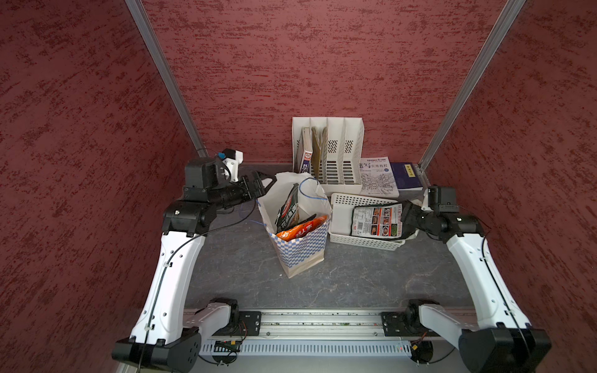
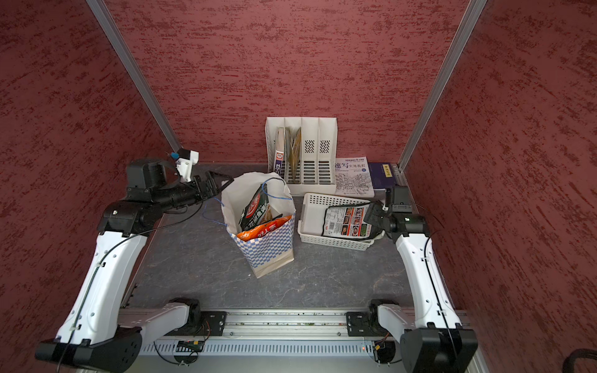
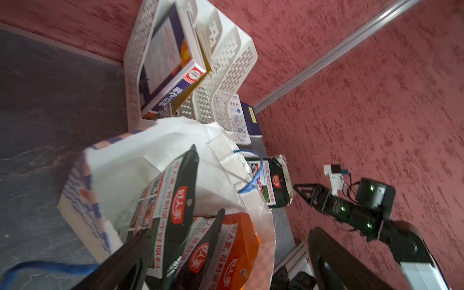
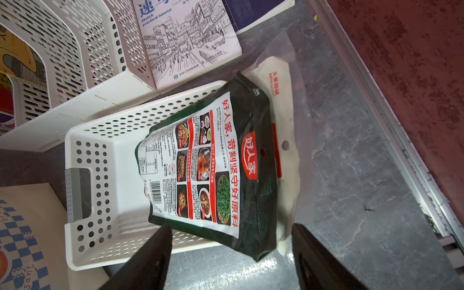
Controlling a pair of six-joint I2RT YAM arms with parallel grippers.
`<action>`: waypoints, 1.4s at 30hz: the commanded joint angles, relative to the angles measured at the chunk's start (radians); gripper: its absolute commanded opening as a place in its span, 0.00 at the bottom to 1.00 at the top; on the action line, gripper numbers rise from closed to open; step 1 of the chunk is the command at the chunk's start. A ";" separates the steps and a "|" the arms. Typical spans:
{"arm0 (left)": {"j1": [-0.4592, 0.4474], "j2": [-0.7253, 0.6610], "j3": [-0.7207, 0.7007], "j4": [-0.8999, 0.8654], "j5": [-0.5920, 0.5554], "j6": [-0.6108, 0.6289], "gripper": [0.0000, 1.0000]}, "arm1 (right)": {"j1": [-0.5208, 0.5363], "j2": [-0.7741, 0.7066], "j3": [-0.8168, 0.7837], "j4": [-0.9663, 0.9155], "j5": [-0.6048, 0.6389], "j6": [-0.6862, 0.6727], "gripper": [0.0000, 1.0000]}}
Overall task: Place the condiment packets inside the bag
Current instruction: Pick up the condiment packet from the storage box.
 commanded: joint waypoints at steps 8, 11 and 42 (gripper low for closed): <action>-0.126 0.052 0.100 -0.100 -0.403 0.191 1.00 | -0.111 0.207 0.046 0.158 -0.088 -0.057 0.78; -0.114 0.050 0.084 -0.104 -0.442 0.217 1.00 | -0.115 0.236 0.051 0.175 -0.084 -0.066 0.78; -0.703 0.087 0.031 0.244 -0.786 0.459 1.00 | -0.119 0.023 0.064 0.203 -0.424 0.102 0.00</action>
